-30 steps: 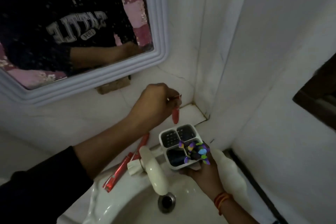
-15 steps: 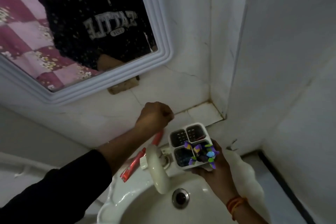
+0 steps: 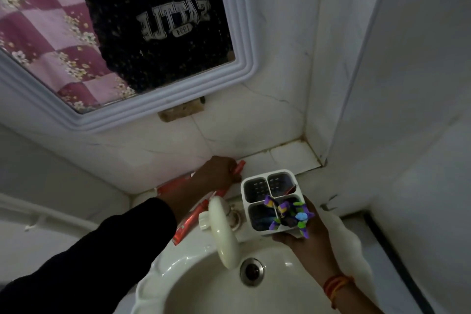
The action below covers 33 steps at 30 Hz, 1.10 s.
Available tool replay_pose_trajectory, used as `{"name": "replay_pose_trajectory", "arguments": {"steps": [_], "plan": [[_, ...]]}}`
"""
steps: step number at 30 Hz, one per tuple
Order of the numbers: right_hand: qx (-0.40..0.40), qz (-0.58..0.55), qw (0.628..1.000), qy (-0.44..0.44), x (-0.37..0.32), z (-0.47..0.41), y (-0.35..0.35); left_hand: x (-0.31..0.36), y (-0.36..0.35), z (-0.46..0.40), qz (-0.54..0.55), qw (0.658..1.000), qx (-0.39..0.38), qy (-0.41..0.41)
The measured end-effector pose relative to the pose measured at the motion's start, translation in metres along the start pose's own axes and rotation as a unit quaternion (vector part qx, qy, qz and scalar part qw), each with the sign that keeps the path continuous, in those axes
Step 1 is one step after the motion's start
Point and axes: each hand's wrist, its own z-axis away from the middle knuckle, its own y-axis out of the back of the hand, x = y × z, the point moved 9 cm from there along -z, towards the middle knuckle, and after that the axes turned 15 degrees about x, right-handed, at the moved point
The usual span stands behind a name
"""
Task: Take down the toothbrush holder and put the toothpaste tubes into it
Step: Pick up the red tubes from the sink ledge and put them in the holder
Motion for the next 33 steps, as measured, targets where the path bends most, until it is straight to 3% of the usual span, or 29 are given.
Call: {"name": "replay_pose_trajectory", "arguments": {"steps": [4,9,13,16,19,21,22,24,27,33], "plan": [[-0.006,0.011,1.0,-0.01,-0.002,0.001,-0.001,0.044,0.04,0.0,0.068,0.996,0.003,-0.057],[-0.017,-0.024,0.999,-0.042,-0.006,0.003,-0.003,0.108,0.077,0.012,-0.032,0.99,0.016,-0.139],[-0.031,-0.027,0.997,-0.062,-0.001,0.003,-0.004,0.139,0.06,0.027,-0.086,0.984,-0.036,-0.153],[-0.049,0.036,0.998,-0.032,-0.002,0.003,-0.007,0.14,0.051,0.032,-0.068,0.987,-0.06,-0.13],[-0.037,0.008,0.998,-0.054,0.01,0.007,-0.008,0.118,0.054,0.032,0.085,0.991,-0.084,-0.052],[-0.033,0.028,0.998,-0.043,0.008,0.008,-0.007,0.085,0.058,0.021,0.177,0.983,-0.04,0.011],[-0.026,0.009,0.998,-0.05,0.007,0.007,-0.005,0.065,0.056,0.013,0.173,0.984,-0.012,0.03],[-0.013,-0.012,0.999,-0.045,0.003,0.005,-0.005,0.022,0.044,-0.002,0.066,0.996,0.035,0.037],[-0.018,-0.023,0.999,-0.041,0.005,0.004,-0.009,-0.015,0.011,-0.008,-0.062,0.998,0.021,0.01],[0.002,0.009,1.0,-0.015,0.007,0.0,-0.006,-0.01,-0.016,-0.004,-0.193,0.975,0.057,-0.092]]}}
